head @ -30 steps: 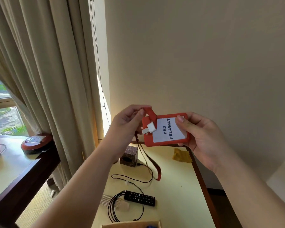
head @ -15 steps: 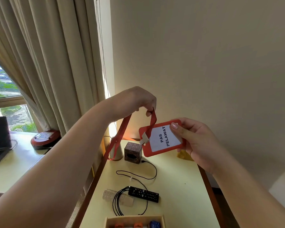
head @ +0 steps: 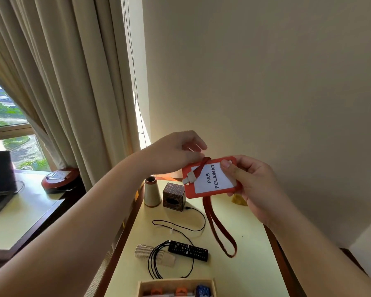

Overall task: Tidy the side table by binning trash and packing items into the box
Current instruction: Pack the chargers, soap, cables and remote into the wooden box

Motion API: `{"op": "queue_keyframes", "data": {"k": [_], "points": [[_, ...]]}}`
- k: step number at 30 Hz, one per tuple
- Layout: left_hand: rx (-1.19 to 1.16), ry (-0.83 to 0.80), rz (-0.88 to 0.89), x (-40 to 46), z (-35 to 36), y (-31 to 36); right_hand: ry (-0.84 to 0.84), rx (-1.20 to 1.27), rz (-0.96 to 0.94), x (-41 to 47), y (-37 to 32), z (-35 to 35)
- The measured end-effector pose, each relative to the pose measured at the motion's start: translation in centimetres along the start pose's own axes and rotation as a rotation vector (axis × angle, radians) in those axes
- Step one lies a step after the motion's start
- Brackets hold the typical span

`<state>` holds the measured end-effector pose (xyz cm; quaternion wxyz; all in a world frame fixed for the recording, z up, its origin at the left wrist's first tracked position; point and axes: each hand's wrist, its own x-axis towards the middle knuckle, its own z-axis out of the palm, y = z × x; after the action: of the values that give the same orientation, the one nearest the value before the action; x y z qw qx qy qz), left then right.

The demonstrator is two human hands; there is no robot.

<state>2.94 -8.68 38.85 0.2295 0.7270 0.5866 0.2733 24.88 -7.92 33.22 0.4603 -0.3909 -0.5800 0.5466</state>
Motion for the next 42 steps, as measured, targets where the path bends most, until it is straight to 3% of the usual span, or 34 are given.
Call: {"op": "queue_keyframes", "data": {"k": [3,8,16,28,33,38,42], "points": [[-0.038,0.258,0.016,-2.3,1.5,-0.5,0.053,0.015,-0.007,0.4,0.2,0.0],[0.109,0.318,0.044,-4.0,3.0,-2.4,0.078,-0.02,-0.018,0.9,0.6,0.2],[-0.056,0.46,-0.109,-3.4,2.5,-1.5,0.04,-0.022,-0.059,1.4,1.0,1.3],[-0.344,0.321,-0.215,-1.5,1.3,-1.5,-0.023,-0.087,-0.061,1.6,2.0,1.4],[-0.248,0.286,-0.192,-1.2,0.8,-2.3,0.039,-0.143,-0.081,1.4,2.5,1.9],[-0.018,-0.066,-0.185,-0.4,0.1,-3.3,-0.009,-0.136,-0.07,1.6,2.3,1.6],[-0.409,-0.178,-0.185,-0.8,0.1,-3.8,-0.137,-0.025,-0.029,1.3,2.2,1.7]]}}
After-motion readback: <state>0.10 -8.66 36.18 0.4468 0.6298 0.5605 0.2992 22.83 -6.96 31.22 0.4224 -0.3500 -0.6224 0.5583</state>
